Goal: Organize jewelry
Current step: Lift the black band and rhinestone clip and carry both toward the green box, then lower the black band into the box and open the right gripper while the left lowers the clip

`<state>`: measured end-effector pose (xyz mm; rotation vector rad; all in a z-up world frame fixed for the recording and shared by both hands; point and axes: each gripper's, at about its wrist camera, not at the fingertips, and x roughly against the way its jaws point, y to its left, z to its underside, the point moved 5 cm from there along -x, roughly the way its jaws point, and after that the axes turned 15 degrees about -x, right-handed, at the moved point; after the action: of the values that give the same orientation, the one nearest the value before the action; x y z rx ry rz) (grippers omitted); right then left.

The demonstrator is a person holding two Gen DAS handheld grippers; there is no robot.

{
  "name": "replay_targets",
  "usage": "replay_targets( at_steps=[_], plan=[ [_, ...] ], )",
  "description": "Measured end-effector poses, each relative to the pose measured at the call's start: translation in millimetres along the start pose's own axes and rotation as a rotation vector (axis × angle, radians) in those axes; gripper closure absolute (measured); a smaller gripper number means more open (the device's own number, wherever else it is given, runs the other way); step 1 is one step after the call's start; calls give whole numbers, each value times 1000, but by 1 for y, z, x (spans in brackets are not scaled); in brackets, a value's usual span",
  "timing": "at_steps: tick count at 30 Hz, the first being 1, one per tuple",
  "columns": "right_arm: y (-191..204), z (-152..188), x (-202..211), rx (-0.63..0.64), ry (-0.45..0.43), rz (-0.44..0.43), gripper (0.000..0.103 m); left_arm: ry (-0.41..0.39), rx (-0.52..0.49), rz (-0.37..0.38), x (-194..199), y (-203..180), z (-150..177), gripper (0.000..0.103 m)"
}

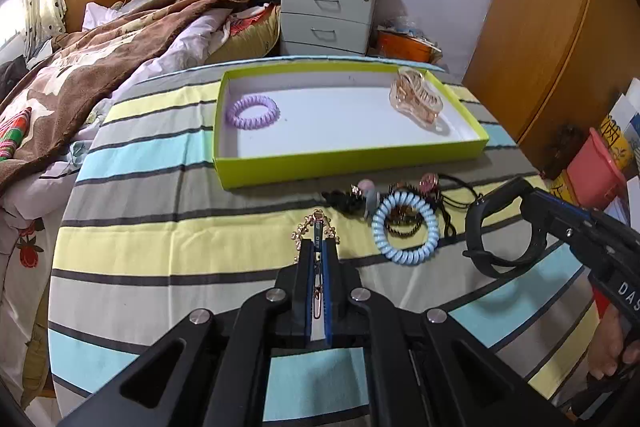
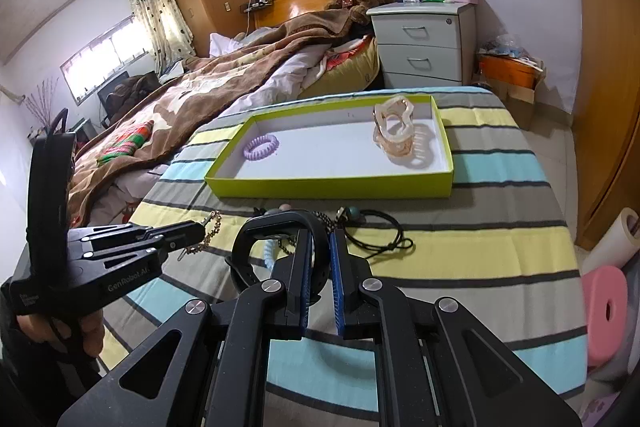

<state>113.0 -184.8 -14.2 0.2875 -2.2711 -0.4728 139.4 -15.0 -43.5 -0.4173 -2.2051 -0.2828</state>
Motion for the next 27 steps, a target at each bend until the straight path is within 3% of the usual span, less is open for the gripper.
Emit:
replay_targets(
  at_steps=[13,27],
  plan=[
    [23,-56,-14,47,-45,11,94,-41,23,2,7,25,-37,99],
    [22,-112,-89,32,-4,85,94,-61,39,-5,-16,53,-77,99]
  ],
)
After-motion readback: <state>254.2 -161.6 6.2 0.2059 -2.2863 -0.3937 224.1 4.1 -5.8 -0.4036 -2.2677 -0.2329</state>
